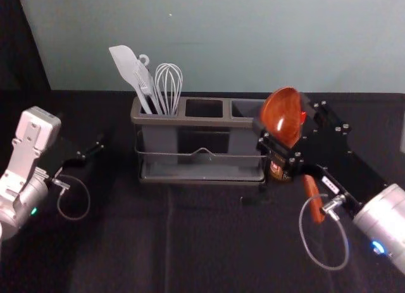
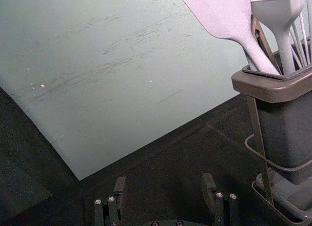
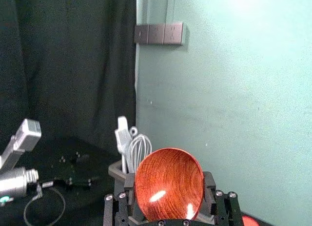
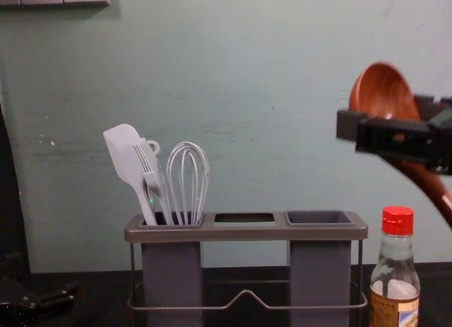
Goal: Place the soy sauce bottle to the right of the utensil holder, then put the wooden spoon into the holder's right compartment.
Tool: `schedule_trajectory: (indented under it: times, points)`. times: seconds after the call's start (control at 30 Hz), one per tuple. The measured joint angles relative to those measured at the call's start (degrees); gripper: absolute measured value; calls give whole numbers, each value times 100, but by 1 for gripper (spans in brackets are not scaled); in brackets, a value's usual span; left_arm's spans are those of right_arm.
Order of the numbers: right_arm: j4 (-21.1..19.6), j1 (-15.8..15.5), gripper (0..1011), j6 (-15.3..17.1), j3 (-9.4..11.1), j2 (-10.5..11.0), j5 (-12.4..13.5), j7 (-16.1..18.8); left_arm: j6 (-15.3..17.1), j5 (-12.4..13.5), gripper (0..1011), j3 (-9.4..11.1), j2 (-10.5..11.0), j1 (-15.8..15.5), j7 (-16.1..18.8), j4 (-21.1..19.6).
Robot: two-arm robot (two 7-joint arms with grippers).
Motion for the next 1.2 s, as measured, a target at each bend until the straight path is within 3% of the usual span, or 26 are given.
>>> schedule_trajectory:
  times: [0.17,1.2]
  points:
    - [6,-62,837,-257,36,30,126,-26,0,0,1000,0,0,0,0,0]
    - [57,27,837,-249,7,34,160,-50,0,0,1000,0,0,0,0,0]
